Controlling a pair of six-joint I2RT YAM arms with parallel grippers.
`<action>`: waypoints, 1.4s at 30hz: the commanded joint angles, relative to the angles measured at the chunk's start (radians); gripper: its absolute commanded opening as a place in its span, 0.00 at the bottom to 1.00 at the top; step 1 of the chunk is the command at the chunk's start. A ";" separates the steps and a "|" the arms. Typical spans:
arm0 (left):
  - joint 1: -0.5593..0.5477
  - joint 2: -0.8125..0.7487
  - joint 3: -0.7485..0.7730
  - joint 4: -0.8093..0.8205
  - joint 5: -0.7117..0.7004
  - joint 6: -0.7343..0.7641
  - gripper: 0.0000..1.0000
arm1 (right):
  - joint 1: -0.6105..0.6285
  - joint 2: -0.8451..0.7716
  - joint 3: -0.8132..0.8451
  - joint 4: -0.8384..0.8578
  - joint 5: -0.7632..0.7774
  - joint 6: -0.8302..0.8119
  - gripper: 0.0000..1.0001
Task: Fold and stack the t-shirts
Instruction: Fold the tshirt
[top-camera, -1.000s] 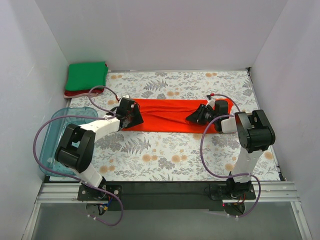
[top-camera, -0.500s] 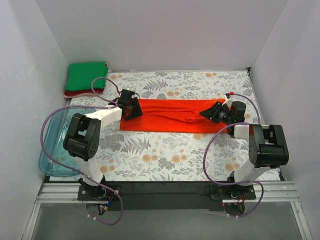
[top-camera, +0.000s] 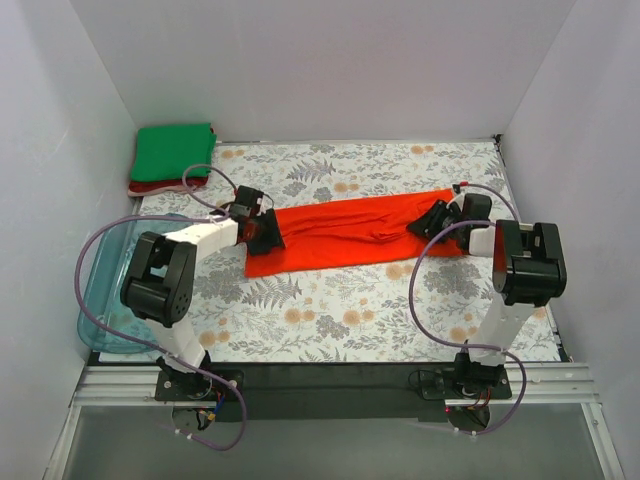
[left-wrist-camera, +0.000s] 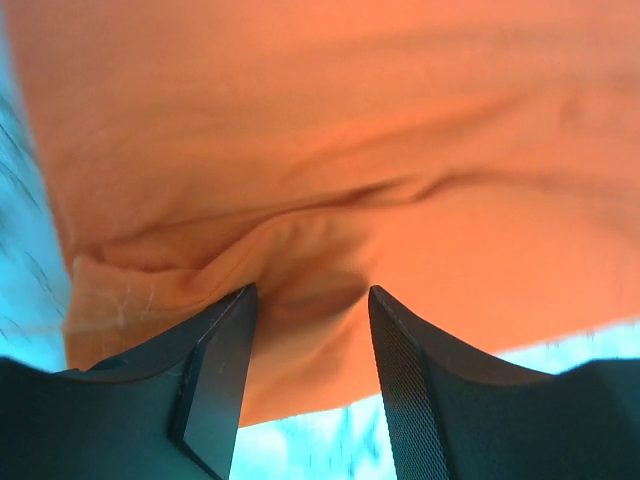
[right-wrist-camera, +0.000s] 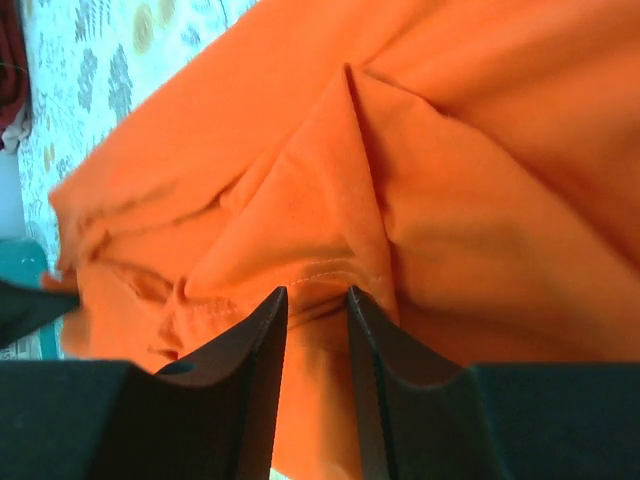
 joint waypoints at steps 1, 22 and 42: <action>-0.053 -0.051 -0.176 -0.233 0.255 0.001 0.48 | -0.006 0.118 0.143 -0.078 -0.020 -0.060 0.38; -0.490 -0.310 0.059 -0.406 0.121 -0.117 0.71 | 0.113 0.070 0.447 -0.236 -0.039 -0.077 0.43; -0.179 -0.028 0.001 -0.211 0.133 -0.025 0.33 | 0.126 0.193 0.391 -0.222 0.052 -0.051 0.35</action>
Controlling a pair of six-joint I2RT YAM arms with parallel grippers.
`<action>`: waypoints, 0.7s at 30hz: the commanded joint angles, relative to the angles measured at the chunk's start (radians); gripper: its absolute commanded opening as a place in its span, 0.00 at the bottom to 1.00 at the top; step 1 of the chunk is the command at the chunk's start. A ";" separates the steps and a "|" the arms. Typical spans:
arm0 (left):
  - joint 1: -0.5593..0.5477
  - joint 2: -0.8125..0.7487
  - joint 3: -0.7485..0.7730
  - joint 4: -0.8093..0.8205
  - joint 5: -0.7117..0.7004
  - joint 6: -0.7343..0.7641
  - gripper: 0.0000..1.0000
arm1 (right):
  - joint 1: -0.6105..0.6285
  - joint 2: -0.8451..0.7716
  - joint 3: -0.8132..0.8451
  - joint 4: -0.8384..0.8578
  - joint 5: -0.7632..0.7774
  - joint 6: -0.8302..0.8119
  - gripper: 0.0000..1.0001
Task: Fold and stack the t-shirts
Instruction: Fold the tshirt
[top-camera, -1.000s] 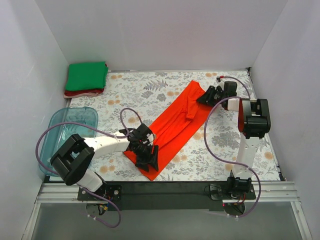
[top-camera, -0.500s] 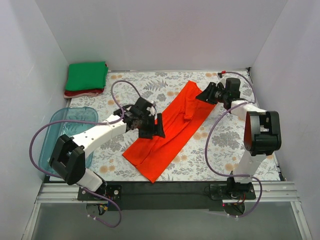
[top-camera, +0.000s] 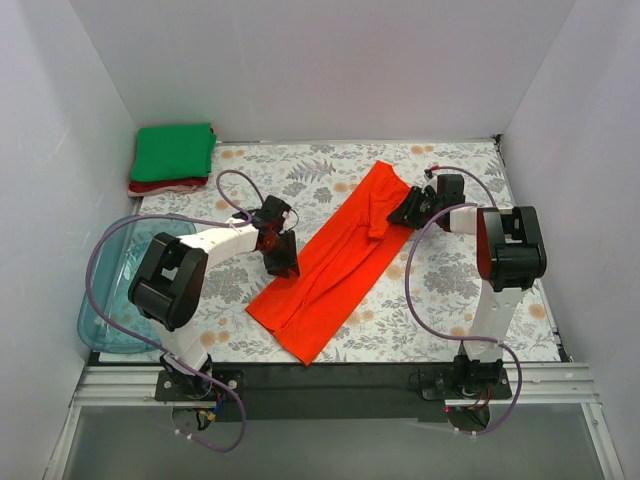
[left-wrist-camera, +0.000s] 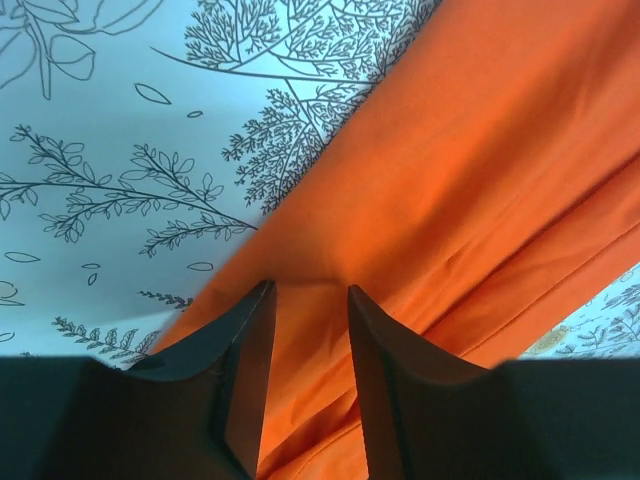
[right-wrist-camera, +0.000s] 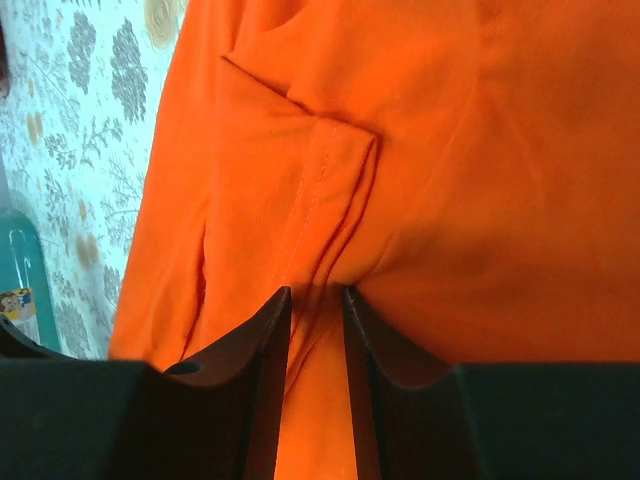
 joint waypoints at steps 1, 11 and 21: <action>-0.005 0.005 -0.022 0.027 0.072 -0.003 0.32 | -0.019 0.090 0.124 0.017 0.001 -0.025 0.35; -0.224 0.145 0.023 0.087 0.323 -0.138 0.29 | -0.015 0.434 0.611 -0.007 -0.176 0.024 0.36; -0.269 0.046 0.070 0.130 0.211 -0.188 0.57 | -0.009 0.289 0.677 -0.141 -0.148 -0.058 0.42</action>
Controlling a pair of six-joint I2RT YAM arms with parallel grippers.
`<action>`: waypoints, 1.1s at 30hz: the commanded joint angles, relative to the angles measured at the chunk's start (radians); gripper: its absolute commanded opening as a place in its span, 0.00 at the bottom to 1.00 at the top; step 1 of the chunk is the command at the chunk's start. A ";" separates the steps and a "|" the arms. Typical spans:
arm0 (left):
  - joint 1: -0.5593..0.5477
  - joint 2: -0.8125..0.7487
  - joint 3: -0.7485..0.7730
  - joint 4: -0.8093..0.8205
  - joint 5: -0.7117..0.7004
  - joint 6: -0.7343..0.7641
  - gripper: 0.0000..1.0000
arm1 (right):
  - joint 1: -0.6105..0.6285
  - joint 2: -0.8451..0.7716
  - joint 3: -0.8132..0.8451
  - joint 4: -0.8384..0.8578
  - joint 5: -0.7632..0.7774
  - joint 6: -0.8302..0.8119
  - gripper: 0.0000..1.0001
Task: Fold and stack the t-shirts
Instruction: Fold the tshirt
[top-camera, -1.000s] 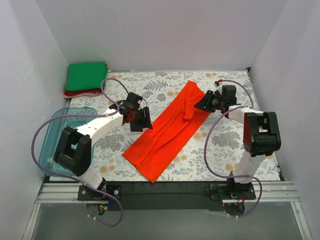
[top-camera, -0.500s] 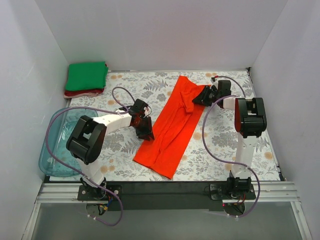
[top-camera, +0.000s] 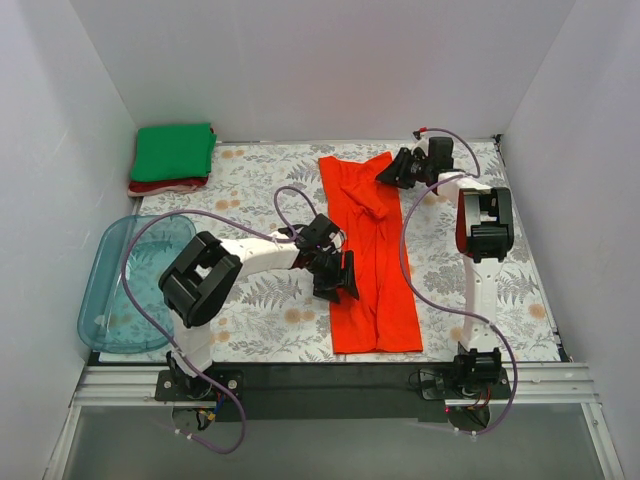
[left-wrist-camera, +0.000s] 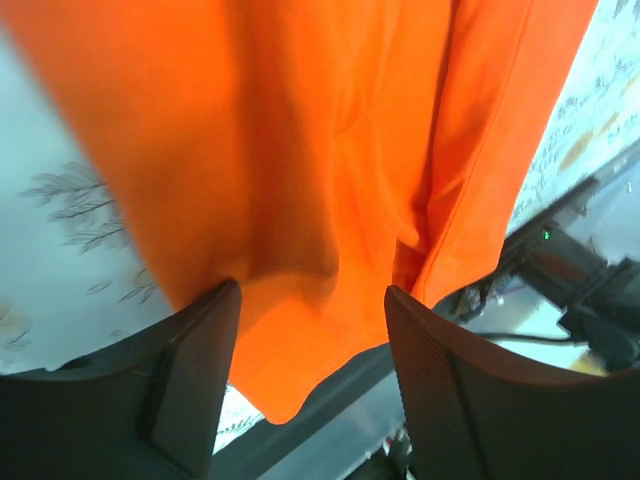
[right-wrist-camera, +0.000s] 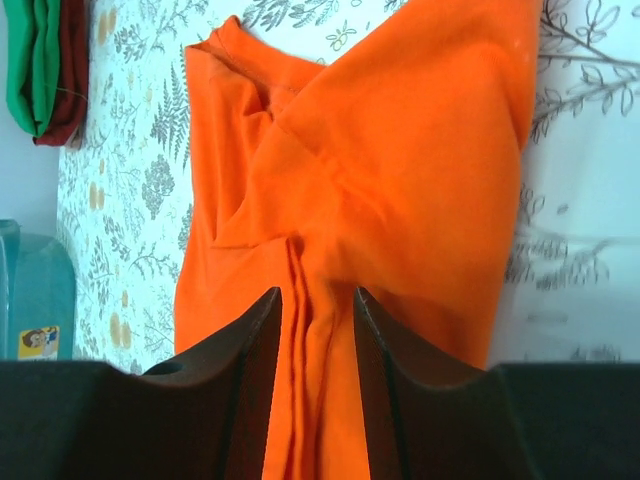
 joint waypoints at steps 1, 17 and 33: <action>0.012 -0.108 -0.005 -0.039 -0.128 -0.022 0.59 | -0.007 -0.206 -0.108 -0.051 0.047 -0.075 0.42; 0.320 -0.449 -0.183 0.078 -0.605 0.215 0.63 | 0.051 -0.732 -0.716 -0.093 0.257 -0.222 0.43; 0.342 -0.472 -0.240 0.130 -0.765 0.288 0.63 | 0.462 -0.689 -0.612 -0.103 1.022 -0.705 0.49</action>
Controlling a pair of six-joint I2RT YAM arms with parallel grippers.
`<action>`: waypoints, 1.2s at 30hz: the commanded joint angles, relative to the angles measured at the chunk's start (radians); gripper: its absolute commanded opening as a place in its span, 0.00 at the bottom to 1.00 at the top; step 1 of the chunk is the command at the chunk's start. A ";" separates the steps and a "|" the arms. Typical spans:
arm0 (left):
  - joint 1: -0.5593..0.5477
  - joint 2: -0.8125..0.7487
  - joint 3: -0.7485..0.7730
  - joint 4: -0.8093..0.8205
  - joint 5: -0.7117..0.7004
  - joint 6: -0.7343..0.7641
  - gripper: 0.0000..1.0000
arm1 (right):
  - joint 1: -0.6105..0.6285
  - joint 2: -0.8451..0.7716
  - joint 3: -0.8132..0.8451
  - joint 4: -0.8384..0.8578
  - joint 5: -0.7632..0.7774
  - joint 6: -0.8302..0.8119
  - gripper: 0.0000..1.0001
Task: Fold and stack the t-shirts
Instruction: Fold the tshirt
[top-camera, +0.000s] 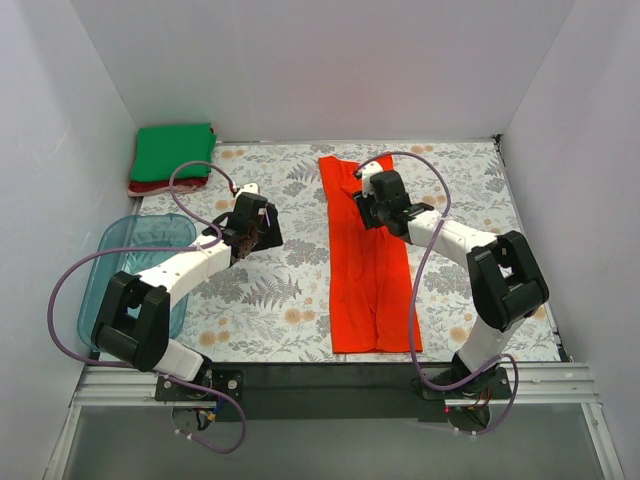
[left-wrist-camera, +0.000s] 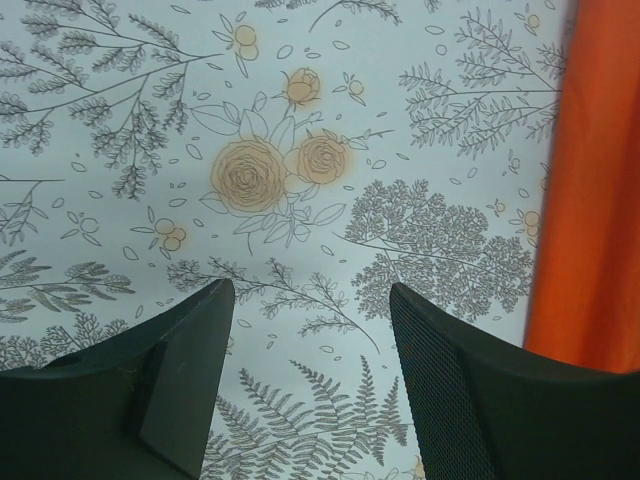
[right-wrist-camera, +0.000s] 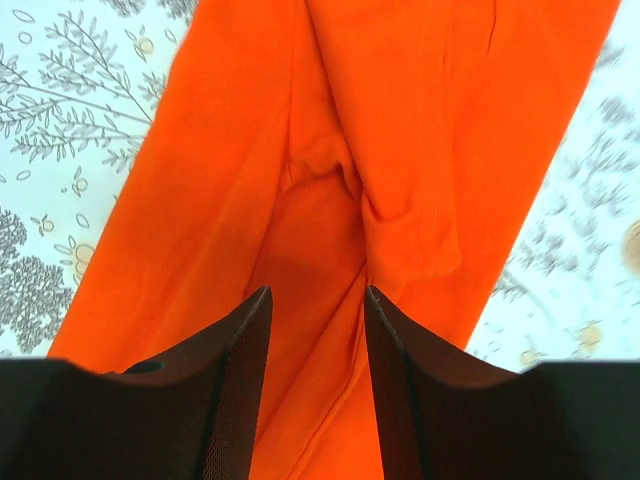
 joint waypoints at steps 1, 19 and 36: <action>0.006 -0.046 -0.004 0.017 -0.093 0.035 0.63 | 0.054 0.029 0.083 -0.004 0.256 -0.190 0.49; 0.006 -0.033 0.002 0.014 -0.070 0.042 0.63 | 0.126 0.224 0.195 -0.044 0.404 -0.329 0.42; 0.007 -0.029 0.000 0.014 -0.062 0.046 0.63 | 0.142 0.261 0.304 -0.127 0.294 -0.260 0.01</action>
